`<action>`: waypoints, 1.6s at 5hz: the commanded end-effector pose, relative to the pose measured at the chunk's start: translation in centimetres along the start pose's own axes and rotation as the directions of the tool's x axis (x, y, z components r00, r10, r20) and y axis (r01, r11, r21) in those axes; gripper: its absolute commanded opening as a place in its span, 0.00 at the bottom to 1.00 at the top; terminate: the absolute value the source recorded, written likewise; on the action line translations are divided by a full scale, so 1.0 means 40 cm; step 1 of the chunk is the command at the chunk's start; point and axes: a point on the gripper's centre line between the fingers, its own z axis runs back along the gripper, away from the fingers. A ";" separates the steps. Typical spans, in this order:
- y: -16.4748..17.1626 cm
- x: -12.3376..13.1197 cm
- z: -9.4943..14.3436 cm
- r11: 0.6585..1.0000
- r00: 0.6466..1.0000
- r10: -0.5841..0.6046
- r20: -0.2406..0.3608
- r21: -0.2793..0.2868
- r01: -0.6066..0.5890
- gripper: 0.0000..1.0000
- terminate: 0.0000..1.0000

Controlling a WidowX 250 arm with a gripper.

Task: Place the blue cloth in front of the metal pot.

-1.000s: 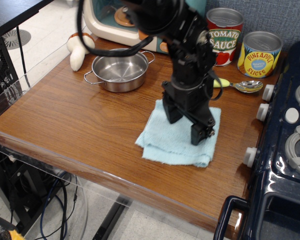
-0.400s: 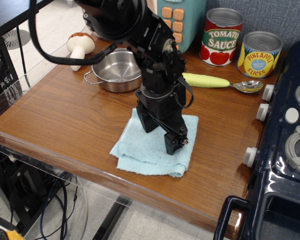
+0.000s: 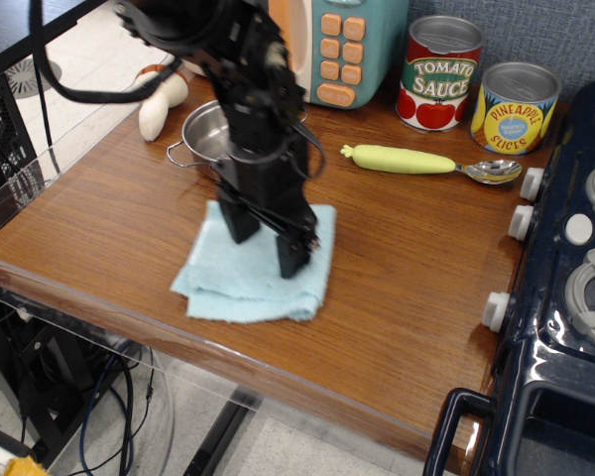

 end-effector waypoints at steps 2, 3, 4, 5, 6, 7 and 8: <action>0.178 -0.098 0.021 0.955 0.954 0.295 -0.044 0.049 -0.293 1.00 0.00; 0.191 -0.106 0.033 0.944 0.944 0.328 -0.031 0.044 -0.327 1.00 0.00; 0.185 -0.096 0.040 0.947 0.947 0.320 -0.027 0.032 -0.319 1.00 0.00; 0.173 -0.070 0.080 0.951 0.951 0.310 0.008 -0.026 -0.310 1.00 0.00; 0.171 -0.046 0.139 0.948 0.948 0.313 0.057 -0.080 -0.308 1.00 0.00; 0.172 -0.040 0.199 0.949 0.946 0.311 0.089 -0.092 -0.303 1.00 0.00; 0.168 -0.042 0.214 0.956 0.952 0.290 0.101 -0.065 -0.285 1.00 0.00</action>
